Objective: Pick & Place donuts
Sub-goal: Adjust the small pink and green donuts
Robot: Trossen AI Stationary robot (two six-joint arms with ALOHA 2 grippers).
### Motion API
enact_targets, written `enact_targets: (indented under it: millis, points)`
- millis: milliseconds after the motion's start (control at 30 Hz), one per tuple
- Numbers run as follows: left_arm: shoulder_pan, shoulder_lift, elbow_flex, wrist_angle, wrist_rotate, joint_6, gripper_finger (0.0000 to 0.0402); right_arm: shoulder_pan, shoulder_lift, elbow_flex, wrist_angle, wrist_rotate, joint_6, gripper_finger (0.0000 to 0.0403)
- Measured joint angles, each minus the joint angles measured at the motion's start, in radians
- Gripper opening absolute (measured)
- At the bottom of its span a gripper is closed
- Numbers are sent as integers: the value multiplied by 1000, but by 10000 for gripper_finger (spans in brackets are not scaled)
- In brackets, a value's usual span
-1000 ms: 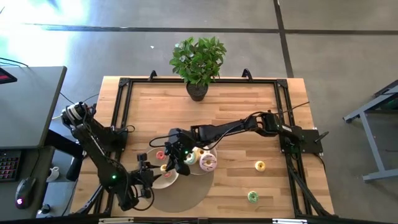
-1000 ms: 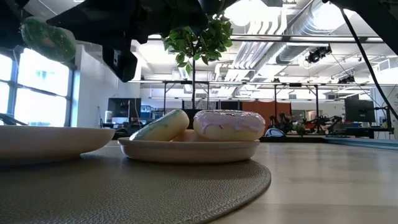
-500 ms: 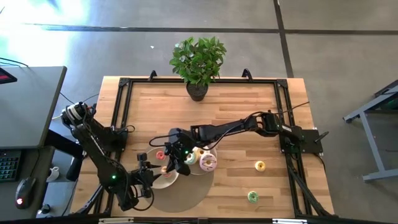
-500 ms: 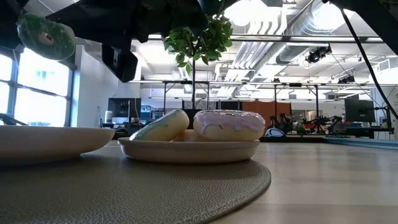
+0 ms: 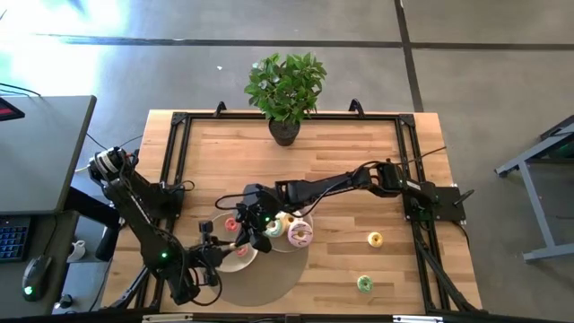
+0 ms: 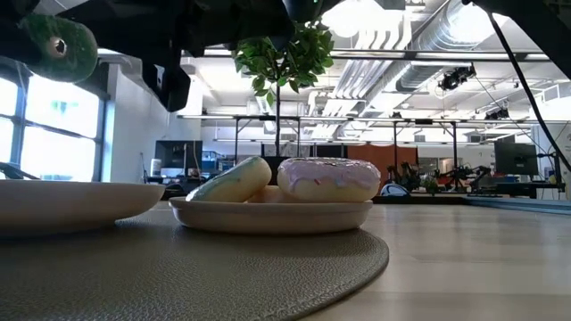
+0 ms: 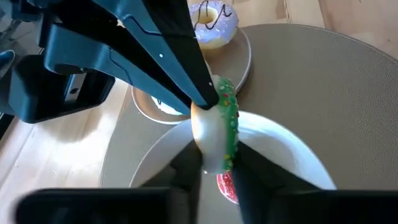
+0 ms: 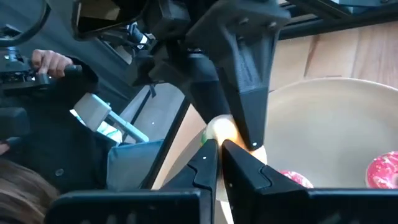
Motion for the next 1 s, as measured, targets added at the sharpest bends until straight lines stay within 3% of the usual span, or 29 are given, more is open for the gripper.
enact_targets:
  millis: [133, 367, 600, 700, 867, 1000]
  points:
    - [0, 0, 0, -4, 20, -53, 10, -1, 0, 0, -45, -1, -7, 39]
    - [0, 0, 0, -5, 73, -311, 10, 5, -31, -1, -203, 31, -177, 89]
    - [1, 0, 1, -31, 90, -683, 4, 17, -141, -1, -417, 186, -284, 140]
    - [11, -1, -14, -55, 151, -807, 3, 24, -199, -1, -495, 271, -292, 150]
    - [89, -1, -105, -56, 358, -938, 1, 39, -307, 1, -602, 360, -298, 152]
    - [150, -1, -145, -35, 531, -938, 1, 53, -378, 1, -661, 410, -344, 145]
